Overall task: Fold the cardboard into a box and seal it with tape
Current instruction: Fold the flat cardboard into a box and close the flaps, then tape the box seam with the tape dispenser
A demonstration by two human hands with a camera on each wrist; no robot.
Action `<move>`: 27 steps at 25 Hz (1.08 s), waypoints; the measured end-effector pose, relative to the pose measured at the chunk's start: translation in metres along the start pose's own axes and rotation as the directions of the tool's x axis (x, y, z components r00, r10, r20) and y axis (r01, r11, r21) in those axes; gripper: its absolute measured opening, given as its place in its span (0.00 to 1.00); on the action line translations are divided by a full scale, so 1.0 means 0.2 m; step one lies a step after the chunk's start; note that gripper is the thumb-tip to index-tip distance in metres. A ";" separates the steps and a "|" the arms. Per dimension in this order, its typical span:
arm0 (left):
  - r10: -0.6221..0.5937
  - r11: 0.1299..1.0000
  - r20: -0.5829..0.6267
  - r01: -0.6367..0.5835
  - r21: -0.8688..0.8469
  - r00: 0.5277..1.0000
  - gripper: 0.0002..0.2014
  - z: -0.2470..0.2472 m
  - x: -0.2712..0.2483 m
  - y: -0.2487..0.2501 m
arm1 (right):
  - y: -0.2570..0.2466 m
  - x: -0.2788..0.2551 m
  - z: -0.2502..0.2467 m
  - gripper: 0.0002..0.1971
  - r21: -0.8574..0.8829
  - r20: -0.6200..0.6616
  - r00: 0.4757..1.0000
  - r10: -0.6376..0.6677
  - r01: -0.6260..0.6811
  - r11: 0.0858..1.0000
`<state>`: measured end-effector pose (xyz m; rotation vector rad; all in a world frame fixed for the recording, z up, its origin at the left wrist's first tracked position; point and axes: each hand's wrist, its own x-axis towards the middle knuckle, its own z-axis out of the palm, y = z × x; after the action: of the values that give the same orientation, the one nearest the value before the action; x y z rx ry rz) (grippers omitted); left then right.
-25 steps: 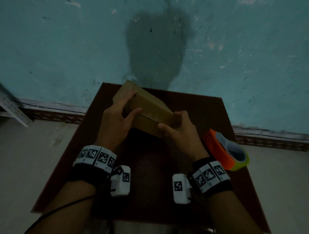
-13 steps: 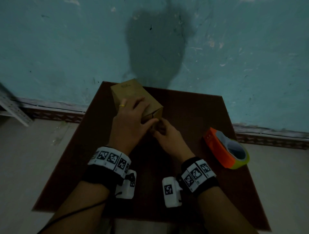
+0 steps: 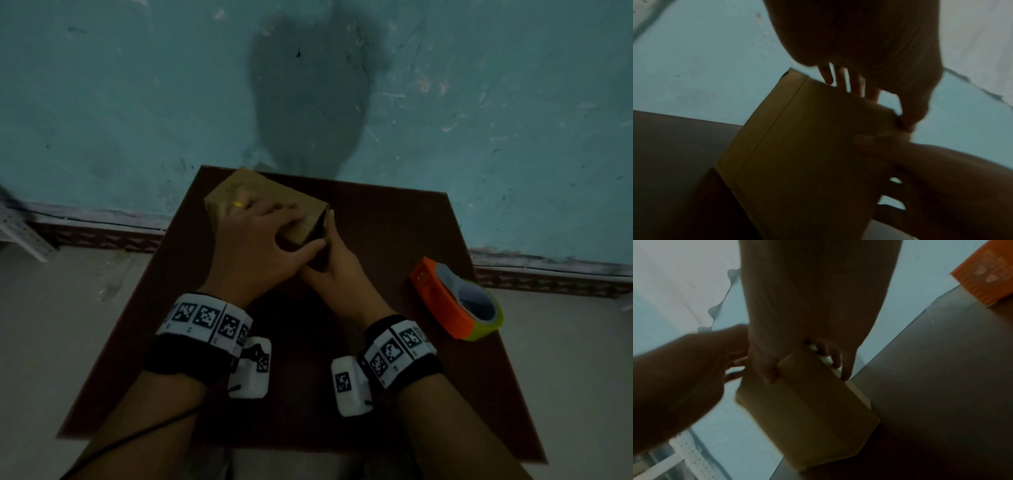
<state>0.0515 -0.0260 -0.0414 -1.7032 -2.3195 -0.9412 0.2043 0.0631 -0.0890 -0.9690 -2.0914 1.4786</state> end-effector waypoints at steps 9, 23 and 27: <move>0.051 0.933 0.113 -0.088 0.349 0.992 0.31 0.07 -0.01 0.06 | -0.06 -0.03 0.00 0.50 0.076 0.000 1.000 -0.012 0.012 0.997; 0.035 0.949 0.046 -0.048 0.311 0.998 0.21 0.12 -0.02 0.09 | 0.09 -0.15 -0.54 0.28 -0.451 -0.644 0.747 0.166 -0.546 0.706; 0.031 0.970 0.001 -0.031 0.239 1.000 0.19 0.13 -0.02 0.09 | 0.22 -0.24 -0.61 0.49 -0.449 -0.669 0.654 0.353 -0.734 0.509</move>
<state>0.0755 -0.0114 -0.0567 -1.6329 -2.2887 -0.6272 0.3319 0.1165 -0.0831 -2.2542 -1.9814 0.4184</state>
